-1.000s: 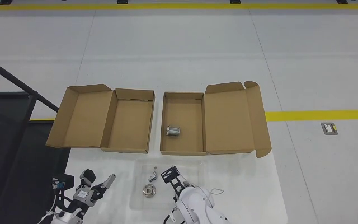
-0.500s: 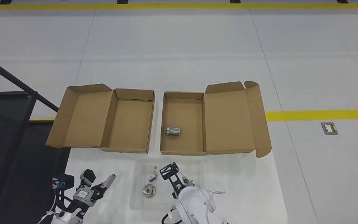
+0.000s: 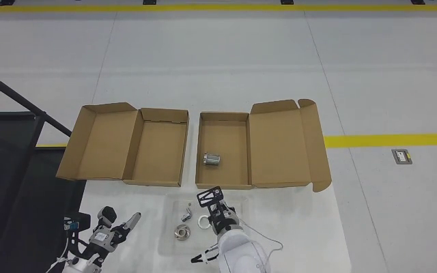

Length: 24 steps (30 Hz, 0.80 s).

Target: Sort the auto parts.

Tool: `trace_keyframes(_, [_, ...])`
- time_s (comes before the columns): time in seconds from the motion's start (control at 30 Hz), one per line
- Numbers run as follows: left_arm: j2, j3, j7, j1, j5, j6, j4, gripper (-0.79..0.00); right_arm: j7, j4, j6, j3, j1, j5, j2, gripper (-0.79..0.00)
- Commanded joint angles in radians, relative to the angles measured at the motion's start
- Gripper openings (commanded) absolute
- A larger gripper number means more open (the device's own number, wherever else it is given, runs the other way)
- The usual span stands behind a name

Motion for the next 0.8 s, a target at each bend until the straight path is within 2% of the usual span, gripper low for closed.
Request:
trace_keyframes(0.0, [0.000, 0.000, 0.000, 0.000, 0.000, 0.000, 0.000, 0.000, -0.015, -0.012, -0.018, 0.000, -0.014, -0.006, 0.002, -0.785])
trace_keyframes(0.13, [0.000, 0.000, 0.000, 0.000, 0.000, 0.000, 0.000, 0.000, 0.031, -0.007, -0.076, -0.012, -0.008, -0.026, 0.001, -0.785])
trace_keyframes(0.17, [0.000, 0.000, 0.000, 0.000, 0.000, 0.000, 0.000, 0.000, 0.035, -0.001, -0.089, -0.018, -0.006, -0.027, 0.000, -0.760])
trace_keyframes(0.2, [0.000, 0.000, 0.000, 0.000, 0.000, 0.000, 0.000, 0.000, 0.042, 0.005, -0.099, -0.024, -0.002, -0.032, -0.001, -0.662])
trace_keyframes(0.23, [0.000, 0.000, 0.000, 0.000, 0.000, 0.000, 0.000, 0.000, 0.043, 0.011, -0.108, -0.033, 0.002, -0.028, -0.003, -0.610])
trace_keyframes(0.3, [0.000, 0.000, 0.000, 0.000, 0.000, 0.000, 0.000, 0.000, 0.069, 0.046, -0.151, -0.047, 0.025, -0.016, -0.007, -0.610])
trace_keyframes(0.43, [0.000, 0.000, 0.000, 0.000, 0.000, 0.000, 0.000, 0.000, 0.138, 0.148, -0.199, -0.083, 0.110, 0.026, -0.027, -0.502])
trace_keyframes(0.53, [0.000, 0.000, 0.000, 0.000, 0.000, 0.000, 0.000, 0.000, 0.180, 0.240, -0.206, -0.102, 0.177, 0.074, -0.046, -0.499])
trace_keyframes(0.6, [0.000, 0.000, 0.000, 0.000, 0.000, 0.000, 0.000, 0.000, 0.212, 0.296, -0.206, -0.108, 0.217, 0.113, -0.058, -0.468])
trace_keyframes(0.77, [0.000, 0.000, 0.000, 0.000, 0.000, 0.000, 0.000, 0.000, 0.265, 0.376, -0.224, -0.118, 0.276, 0.175, -0.078, -0.526])
